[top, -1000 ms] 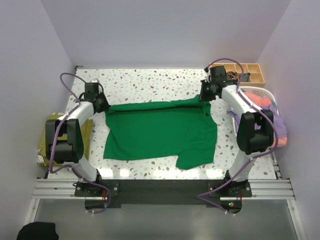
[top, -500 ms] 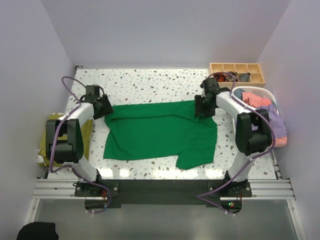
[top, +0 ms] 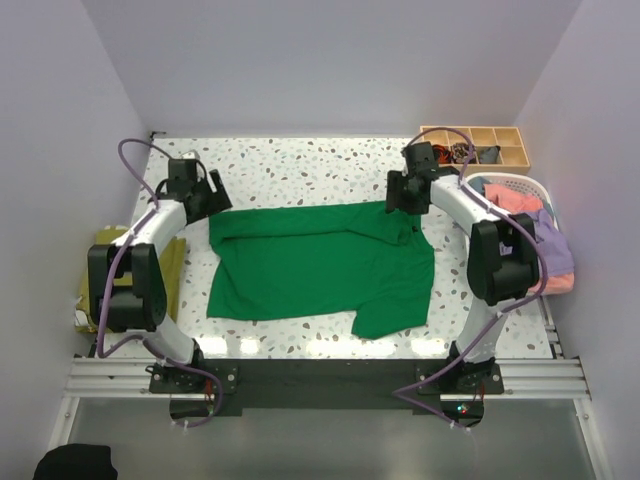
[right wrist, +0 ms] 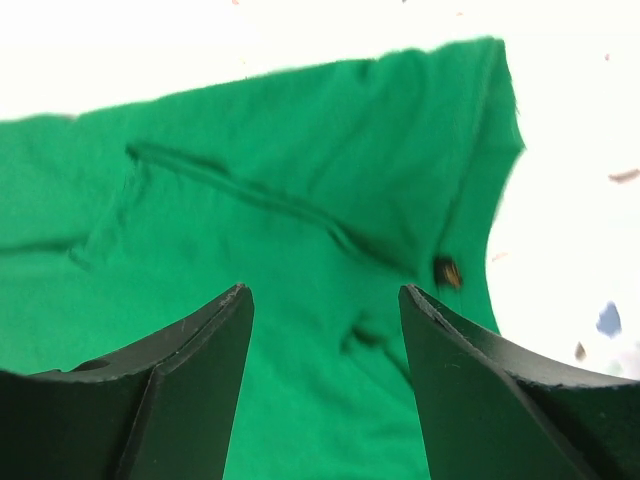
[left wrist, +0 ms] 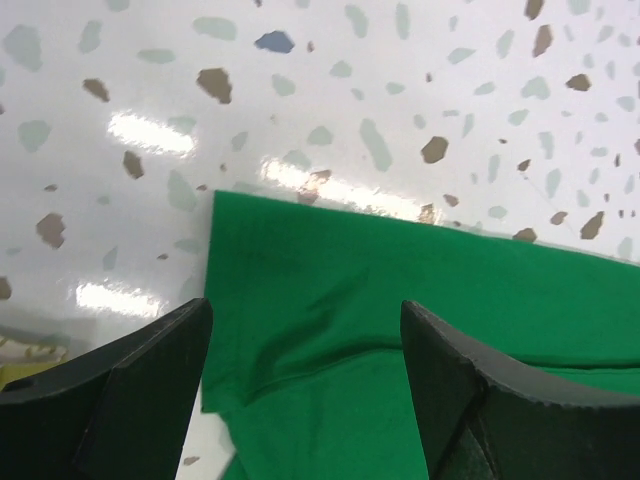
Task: Fold and stack the t-shirts
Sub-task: Fold the flattened tshirt in 1/3 of the way
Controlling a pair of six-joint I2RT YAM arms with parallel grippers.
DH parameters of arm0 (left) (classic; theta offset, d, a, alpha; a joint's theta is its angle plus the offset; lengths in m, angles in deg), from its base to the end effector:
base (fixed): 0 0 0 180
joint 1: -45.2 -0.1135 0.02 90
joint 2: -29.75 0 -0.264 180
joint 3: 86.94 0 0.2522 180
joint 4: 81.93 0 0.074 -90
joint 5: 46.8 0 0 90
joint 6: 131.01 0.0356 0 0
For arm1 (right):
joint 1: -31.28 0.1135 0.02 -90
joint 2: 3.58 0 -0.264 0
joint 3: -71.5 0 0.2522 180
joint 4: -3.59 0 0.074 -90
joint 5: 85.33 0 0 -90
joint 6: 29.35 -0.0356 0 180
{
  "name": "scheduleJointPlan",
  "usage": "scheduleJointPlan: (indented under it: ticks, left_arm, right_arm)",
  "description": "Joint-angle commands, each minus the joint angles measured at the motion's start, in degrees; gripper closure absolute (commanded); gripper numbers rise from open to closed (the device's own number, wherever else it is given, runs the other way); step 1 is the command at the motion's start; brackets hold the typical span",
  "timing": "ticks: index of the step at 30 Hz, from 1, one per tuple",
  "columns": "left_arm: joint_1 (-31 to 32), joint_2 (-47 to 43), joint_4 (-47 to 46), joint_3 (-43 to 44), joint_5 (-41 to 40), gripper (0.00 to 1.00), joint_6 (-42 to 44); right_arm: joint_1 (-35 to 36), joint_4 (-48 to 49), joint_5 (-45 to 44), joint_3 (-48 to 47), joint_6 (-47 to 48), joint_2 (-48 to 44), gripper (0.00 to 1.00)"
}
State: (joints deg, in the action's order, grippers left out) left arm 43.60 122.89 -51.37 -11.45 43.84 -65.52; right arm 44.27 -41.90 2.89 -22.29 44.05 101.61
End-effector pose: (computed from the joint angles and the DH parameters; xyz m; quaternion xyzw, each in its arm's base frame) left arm 0.3477 0.0093 0.2189 -0.2091 0.9105 -0.0759 0.3485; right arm 0.3864 0.0880 0.2266 0.0346 0.9578 0.0584 0.2793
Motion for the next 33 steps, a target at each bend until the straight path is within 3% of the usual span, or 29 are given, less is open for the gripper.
scheduleJointPlan:
  ticks: [1, 7, 11, 12, 14, 15, 18, 26, 32, 33]
  left_arm:
    - [1.17, 2.57, -3.96, 2.86, 4.10, 0.19, -0.27]
    - [4.42, 4.77, -4.49, 2.43, 5.16, 0.20, -0.54]
    - [5.03, 5.47, -4.67, 2.34, 5.24, 0.21, -0.54]
    - [5.03, 5.73, -4.67, 2.34, 5.16, 0.21, -0.45]
    - [5.12, 6.08, -4.67, 2.43, 5.42, 0.21, -0.45]
    - [5.12, 6.17, -4.58, 2.60, 5.51, 0.21, -0.36]
    - [5.30, 6.35, -4.32, 2.69, 5.51, 0.21, -0.19]
    - [5.30, 6.26, -4.14, 2.78, 5.59, 0.22, -0.01]
    - [5.65, 6.79, -4.93, 2.43, 6.12, 0.22, -0.18]
    - [5.74, 6.88, -4.84, 2.43, 6.21, 0.22, -0.18]
  right_arm:
    - [-0.25, 3.16, 1.69, -2.85, -1.24, 4.14, 0.36]
    - [-0.25, 1.49, 0.64, -3.83, -0.71, 6.35, 0.38]
    - [-0.25, 1.40, 0.64, -2.42, -0.10, 5.73, 0.46]
    - [-0.16, 1.40, 0.73, -2.24, -0.01, 5.64, 0.59]
    - [-0.16, 1.49, 0.64, -1.62, 0.16, 5.73, 0.72]
    - [-0.25, 1.14, 0.73, -1.80, 0.34, 5.82, 0.84]
    - [-0.16, 0.79, 1.16, -1.62, 0.69, 5.73, 1.00]
    - [0.01, -0.61, 5.99, 3.73, 2.54, -3.91, 1.00]
    - [3.69, -5.97, 17.58, 7.87, 5.70, -7.19, 1.00]
    - [4.23, -7.02, 18.99, 8.48, 5.96, -7.45, 0.88]
